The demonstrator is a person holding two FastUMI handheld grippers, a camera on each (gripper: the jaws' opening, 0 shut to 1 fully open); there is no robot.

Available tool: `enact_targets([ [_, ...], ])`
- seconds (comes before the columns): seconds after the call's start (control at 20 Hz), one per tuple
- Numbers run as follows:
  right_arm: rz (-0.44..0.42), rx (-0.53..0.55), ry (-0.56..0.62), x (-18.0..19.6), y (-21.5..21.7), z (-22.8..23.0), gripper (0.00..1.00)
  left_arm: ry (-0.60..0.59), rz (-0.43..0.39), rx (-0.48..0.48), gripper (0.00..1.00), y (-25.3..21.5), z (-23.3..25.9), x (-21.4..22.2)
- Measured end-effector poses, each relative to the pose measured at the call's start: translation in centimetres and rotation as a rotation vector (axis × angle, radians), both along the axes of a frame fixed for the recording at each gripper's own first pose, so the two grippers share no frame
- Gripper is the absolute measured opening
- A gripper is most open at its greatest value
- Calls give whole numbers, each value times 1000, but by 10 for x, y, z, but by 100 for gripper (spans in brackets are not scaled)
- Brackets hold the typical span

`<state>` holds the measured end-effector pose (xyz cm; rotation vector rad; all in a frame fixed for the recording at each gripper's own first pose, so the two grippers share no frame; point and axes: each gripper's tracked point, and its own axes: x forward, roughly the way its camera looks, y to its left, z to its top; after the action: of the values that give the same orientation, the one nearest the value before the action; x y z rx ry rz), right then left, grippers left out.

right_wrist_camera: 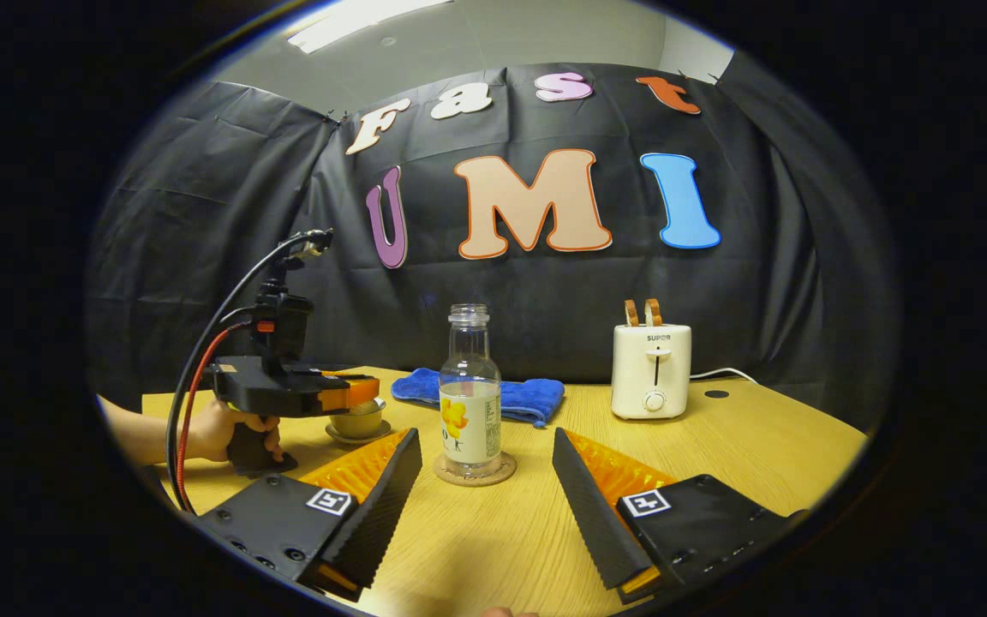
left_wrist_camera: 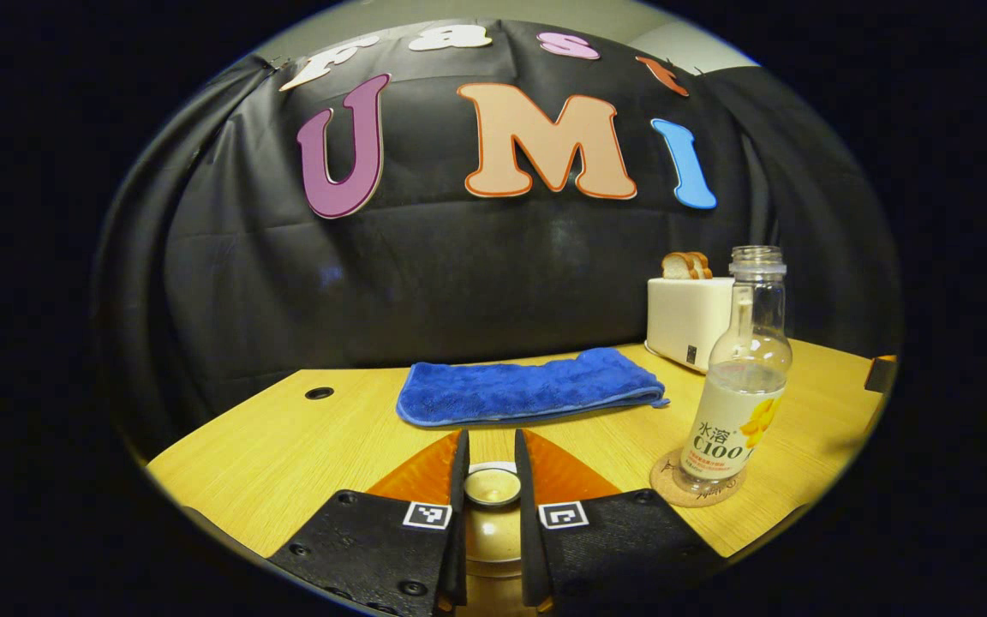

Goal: Open the teacup lid with one hand, grasp the water bottle and pour water into the teacup with the other hand; after pouring, place the water bottle on the coaster and then close the teacup lid.

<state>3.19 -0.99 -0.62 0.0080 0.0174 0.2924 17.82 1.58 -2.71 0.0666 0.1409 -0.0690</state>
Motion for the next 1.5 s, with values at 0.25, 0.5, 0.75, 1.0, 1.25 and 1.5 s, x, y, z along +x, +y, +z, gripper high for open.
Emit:
enact_targets([
  [0.25, 2, 1, 0, 0, -1, 0, 97, 11, 4, 9, 23, 1, -2, 1],
  [0.5, 2, 1, -1, 0, -1, 0, 96, -53, -23, -68, 55, 3, 9, -5],
  [0.75, 2, 1, -1, 0, -1, 0, 97, -124, -5, -85, 83, 8, 18, -10],
  [1.0, -7, 0, -1, 1, -3, -1, 100, -130, 29, -87, 98, 12, 20, -32],
  [1.25, -84, -3, -4, 3, -15, -1, 93, -137, 59, -81, 97, 9, 22, -73],
  [1.5, -156, -6, -7, -9, -12, 0, 97, -138, 84, -78, 100, 3, 22, -115],
])
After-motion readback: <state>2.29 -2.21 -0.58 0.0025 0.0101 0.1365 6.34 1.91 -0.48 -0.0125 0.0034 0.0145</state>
